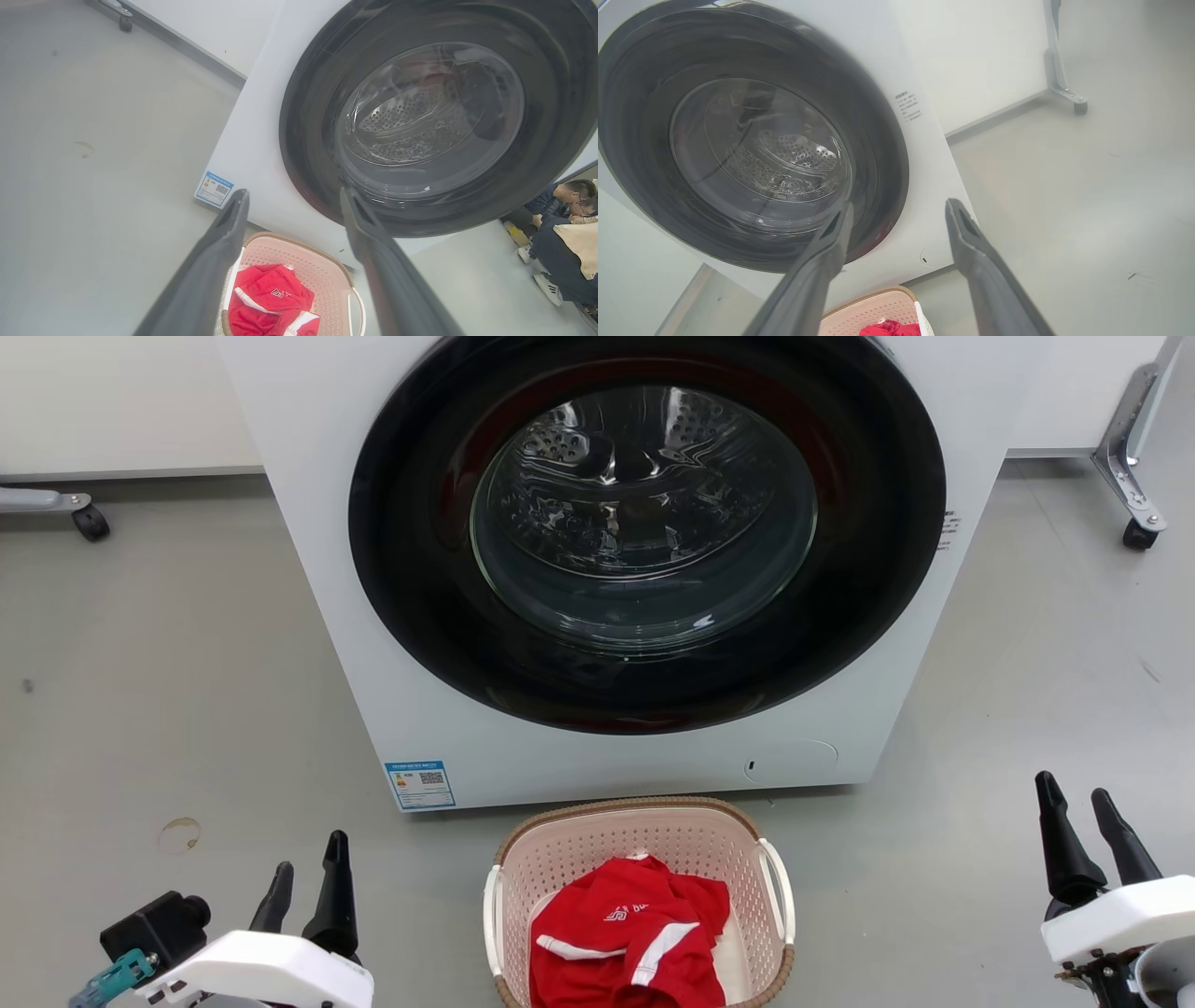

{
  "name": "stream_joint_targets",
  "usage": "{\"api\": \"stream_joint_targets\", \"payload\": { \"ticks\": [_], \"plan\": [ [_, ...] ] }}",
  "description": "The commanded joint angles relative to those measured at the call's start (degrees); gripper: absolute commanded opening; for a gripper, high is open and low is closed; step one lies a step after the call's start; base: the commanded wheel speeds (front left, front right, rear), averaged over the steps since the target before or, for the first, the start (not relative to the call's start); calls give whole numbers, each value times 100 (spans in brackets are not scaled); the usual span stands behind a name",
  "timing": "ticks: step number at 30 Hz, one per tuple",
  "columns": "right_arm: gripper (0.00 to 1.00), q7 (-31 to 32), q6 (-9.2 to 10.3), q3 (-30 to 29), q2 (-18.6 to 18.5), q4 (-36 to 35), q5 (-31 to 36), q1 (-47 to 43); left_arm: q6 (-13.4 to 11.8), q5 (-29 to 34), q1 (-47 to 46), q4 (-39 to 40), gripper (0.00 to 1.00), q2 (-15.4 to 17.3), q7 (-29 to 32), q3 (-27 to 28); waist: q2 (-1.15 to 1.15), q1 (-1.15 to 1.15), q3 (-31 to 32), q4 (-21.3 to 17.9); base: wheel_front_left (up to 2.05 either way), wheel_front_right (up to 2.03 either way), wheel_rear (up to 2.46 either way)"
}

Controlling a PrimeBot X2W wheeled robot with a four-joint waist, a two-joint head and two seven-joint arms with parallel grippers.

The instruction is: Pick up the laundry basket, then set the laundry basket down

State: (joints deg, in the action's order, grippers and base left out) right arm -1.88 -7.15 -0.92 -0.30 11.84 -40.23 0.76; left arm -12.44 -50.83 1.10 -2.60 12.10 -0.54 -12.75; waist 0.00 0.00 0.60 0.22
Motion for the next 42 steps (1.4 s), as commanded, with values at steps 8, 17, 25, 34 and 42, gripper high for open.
{"api": "stream_joint_targets", "payload": {
  "ticks": [8, 17, 25, 34, 42],
  "plan": [
    [100, -164, -25, 191, -182, -275, 635, 223, -265, 550, -131, 365, 100, 245, -42, -95, 0, 0, -8, 7, 0, 0, 0],
    [100, -247, -28, 265, -201, -328, 1166, 258, -492, 1013, -146, 522, 100, 412, -1, -314, 0, 0, -35, -7, 0, 0, 0],
    [100, -345, -30, 346, -219, -364, 1631, 293, -680, 1408, -160, 657, 100, 542, -15, -499, 0, 0, -14, -9, 0, 0, 0],
    [100, -441, -32, 433, -238, -406, 2178, 304, -920, 1862, -138, 813, 100, 690, -44, -706, 0, 0, 16, -13, 0, 0, 0],
    [100, -504, -34, 489, -254, -453, 2603, 302, -1118, 2218, -119, 959, 100, 820, -71, -850, 0, 0, 43, -29, 0, 0, 0]
  ]
}}
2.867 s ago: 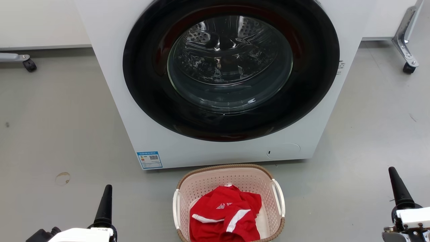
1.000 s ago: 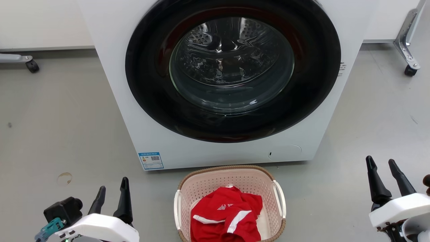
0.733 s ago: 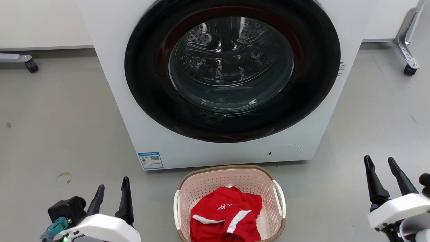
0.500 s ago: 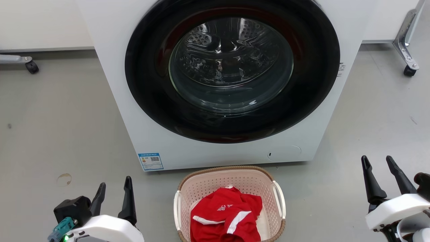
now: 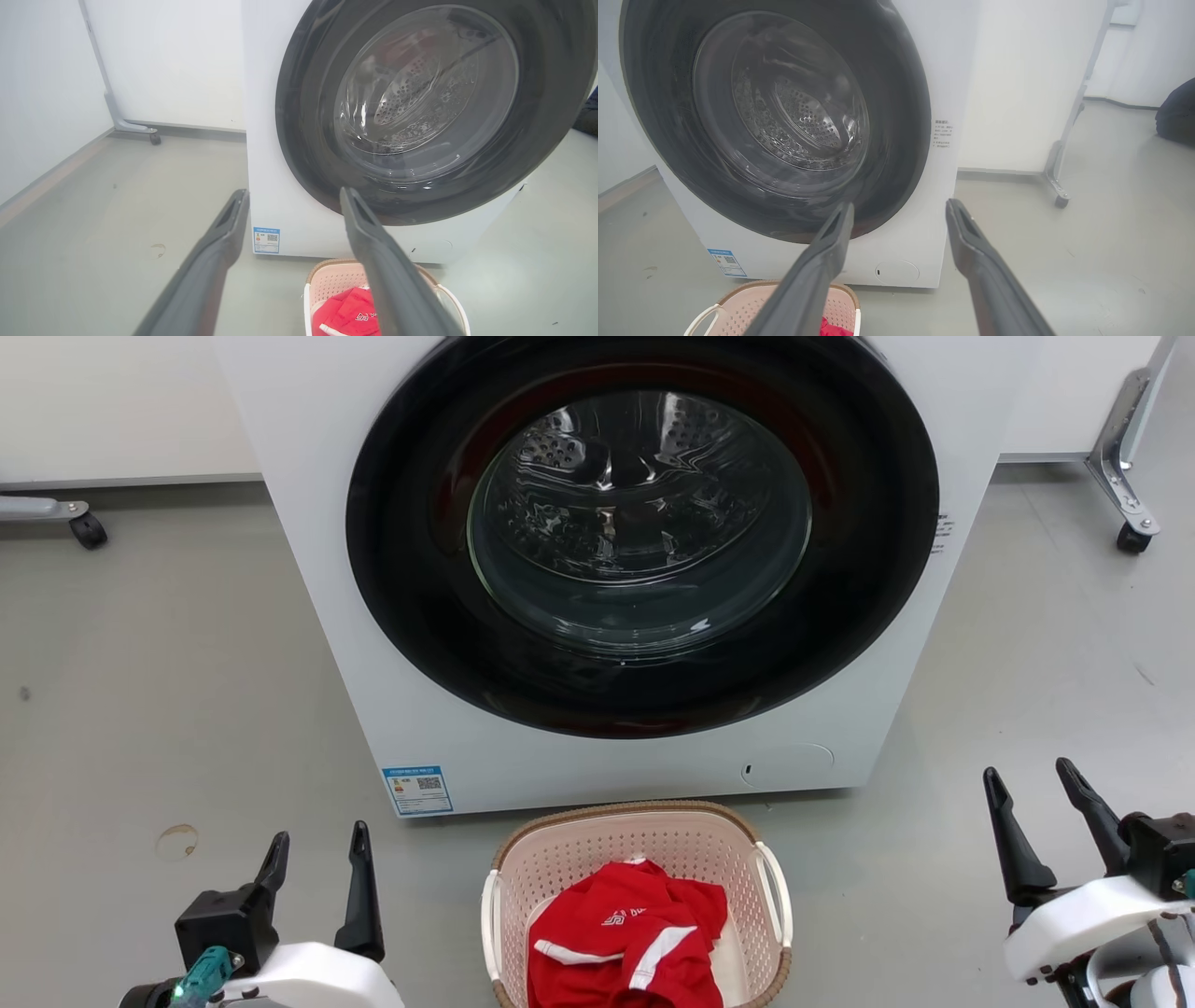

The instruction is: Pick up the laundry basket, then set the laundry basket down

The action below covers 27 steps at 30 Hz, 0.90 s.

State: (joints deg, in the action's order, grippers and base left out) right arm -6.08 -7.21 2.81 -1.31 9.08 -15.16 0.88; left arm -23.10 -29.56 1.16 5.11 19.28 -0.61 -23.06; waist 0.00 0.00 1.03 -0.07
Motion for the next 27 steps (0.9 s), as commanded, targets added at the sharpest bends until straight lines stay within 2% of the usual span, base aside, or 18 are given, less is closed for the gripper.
{"api": "stream_joint_targets", "payload": {
  "ticks": [1, 15, 27],
  "plan": [
    [100, -94, -27, 125, -155, -183, 156, 290, -81, 139, -120, 209, 100, 121, -68, 161, 0, 0, 4, -3, 0, 0, 0],
    [100, -110, -28, 154, -157, -188, 174, 268, -113, 145, -117, 228, 100, 161, -26, 108, 0, 0, 30, -3, 0, 0, 0],
    [100, 51, -28, 215, -157, -140, 33, 260, -103, 36, -147, 227, 100, 256, 359, 32, 0, 0, -39, -22, 0, 0, 0]
  ]
}}
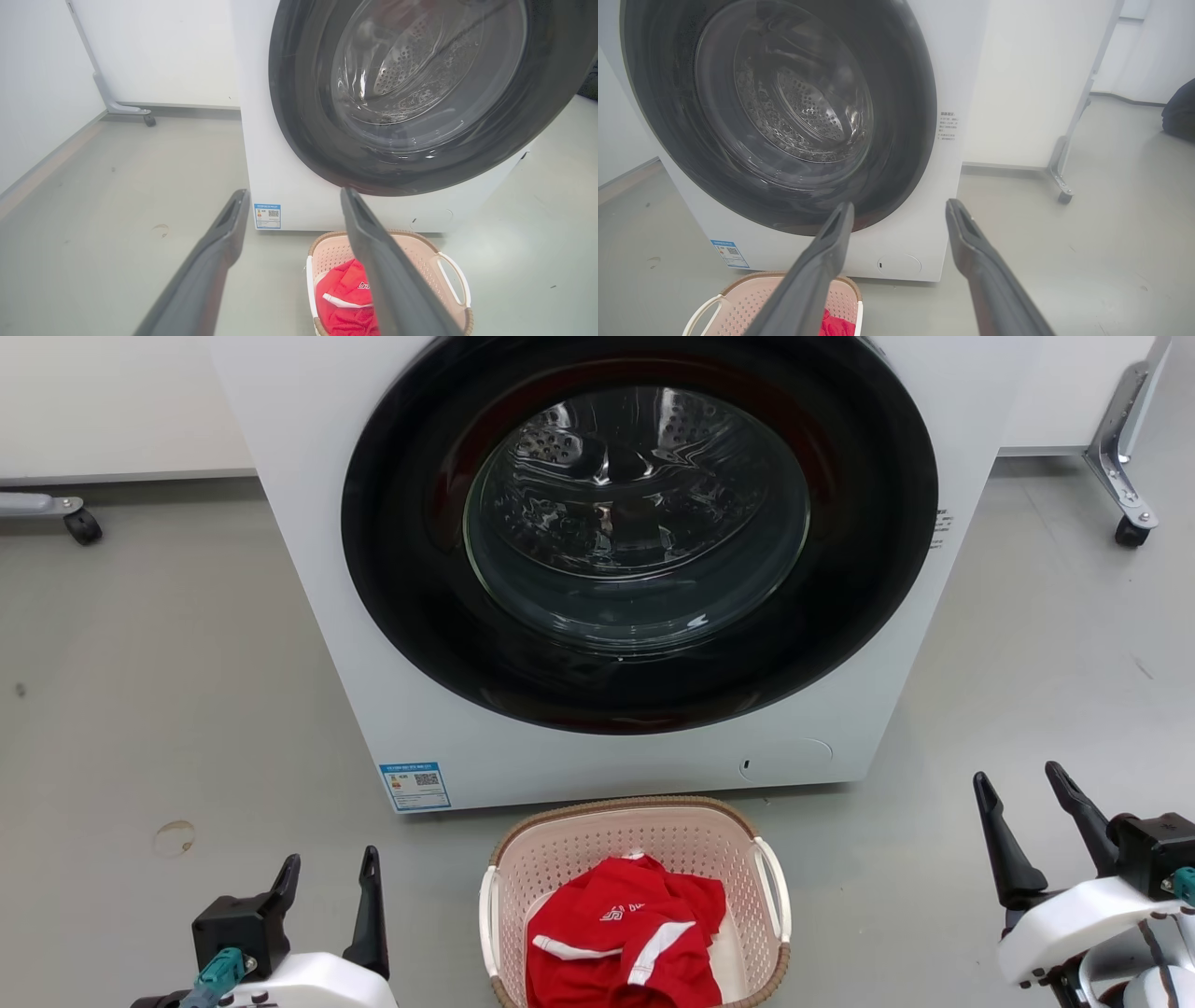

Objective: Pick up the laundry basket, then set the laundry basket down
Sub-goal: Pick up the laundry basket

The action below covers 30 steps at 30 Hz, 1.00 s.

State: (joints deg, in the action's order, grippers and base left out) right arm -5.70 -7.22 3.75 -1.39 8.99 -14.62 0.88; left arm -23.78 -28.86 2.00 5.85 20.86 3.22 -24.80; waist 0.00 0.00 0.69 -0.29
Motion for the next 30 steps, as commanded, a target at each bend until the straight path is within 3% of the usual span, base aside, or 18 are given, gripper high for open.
{"api": "stream_joint_targets", "payload": {
  "ticks": [1, 10, 20, 30],
  "plan": [
    [100, 35, -26, 125, -149, -117, -25, 261, -38, -34, -247, 166, 100, 110, 8, 202, 0, 0, -24, 0, 0, 0, 0],
    [100, 55, -26, 98, -149, 46, -7, 484, -17, -3, -564, 153, 100, 116, 135, 160, 0, 0, -701, 51, 0, 0, 0],
    [100, -125, -26, 88, -149, 180, -107, 772, 99, 29, -1108, -56, 100, -141, -1, 34, 0, 0, -1769, 109, 0, 0, 0],
    [100, -340, -26, 275, -170, 267, -353, 1109, 533, -211, -1726, -973, 100, -703, -735, 7, 0, 0, -3103, 203, 0, 0, 0]
  ]
}}
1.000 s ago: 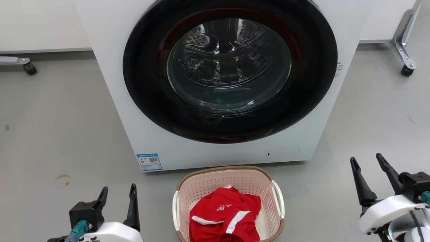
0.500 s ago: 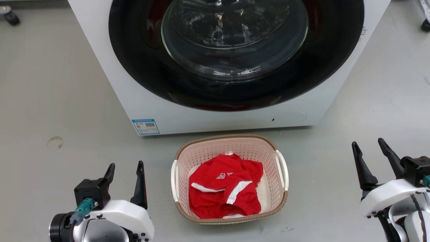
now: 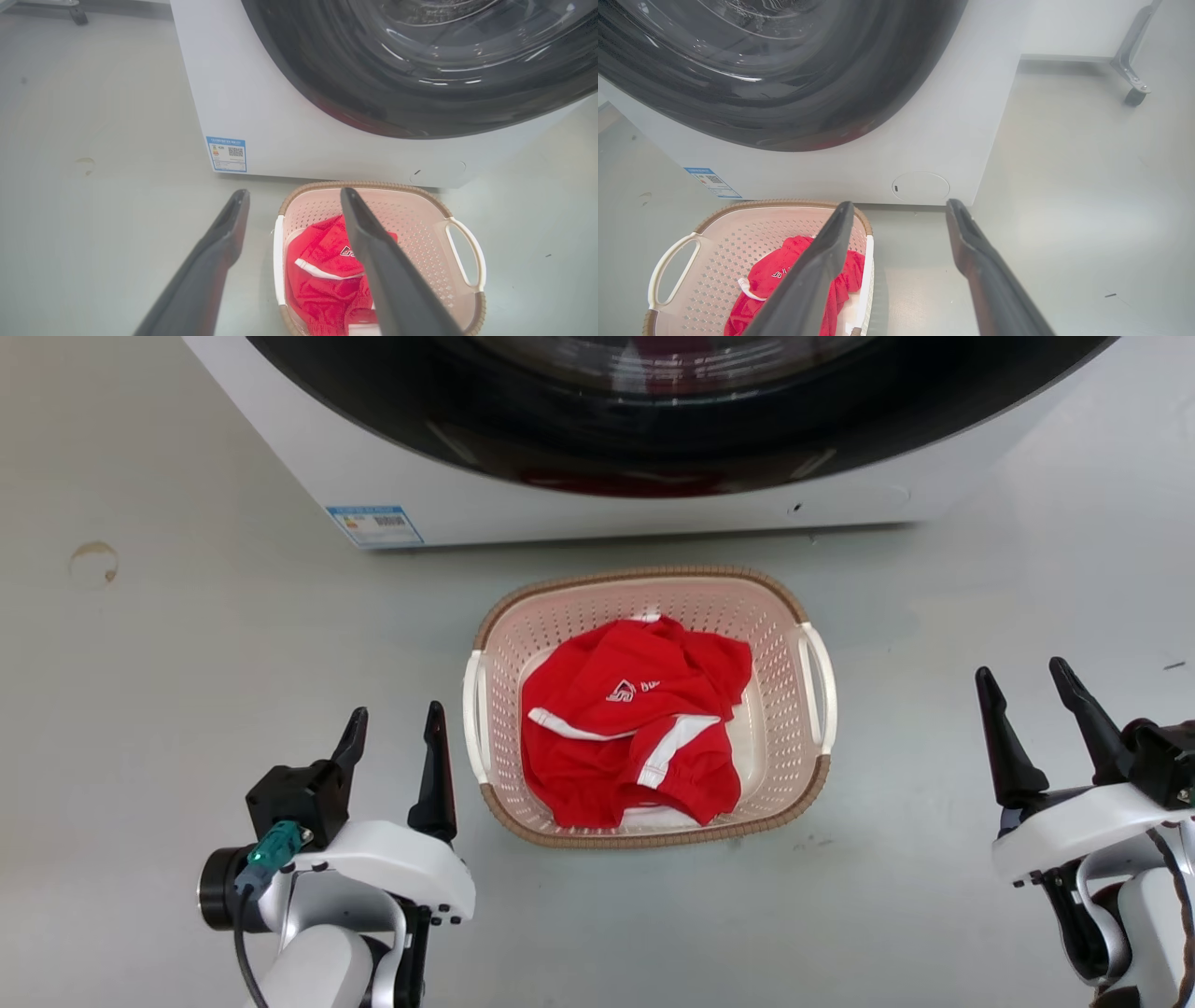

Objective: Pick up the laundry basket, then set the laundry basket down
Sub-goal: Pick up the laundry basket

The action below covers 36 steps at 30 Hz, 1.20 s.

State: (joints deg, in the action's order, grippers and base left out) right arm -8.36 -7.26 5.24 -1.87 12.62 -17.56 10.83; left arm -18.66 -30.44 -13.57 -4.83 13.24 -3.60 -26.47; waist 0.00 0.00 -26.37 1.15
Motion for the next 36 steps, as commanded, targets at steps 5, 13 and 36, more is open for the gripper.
{"api": "stream_joint_targets", "payload": {
  "ticks": [5, 13, 36],
  "plan": [
    [100, -218, -23, 254, -259, 56, -255, 231, 290, -117, -489, -512, 100, -201, -323, 54, 0, 0, -982, 181, 0, 0, 0],
    [100, -489, -23, 432, -390, 386, -546, 444, 717, -213, -1027, -1491, 100, -530, -854, 38, 0, 0, -1695, 318, 0, 0, 0],
    [100, -663, -23, 1700, -363, 1709, -1522, 1741, 1949, 155, -2394, -3700, 100, -921, -1139, 460, 0, 0, -2207, 301, 0, 0, 0]
  ]
}}
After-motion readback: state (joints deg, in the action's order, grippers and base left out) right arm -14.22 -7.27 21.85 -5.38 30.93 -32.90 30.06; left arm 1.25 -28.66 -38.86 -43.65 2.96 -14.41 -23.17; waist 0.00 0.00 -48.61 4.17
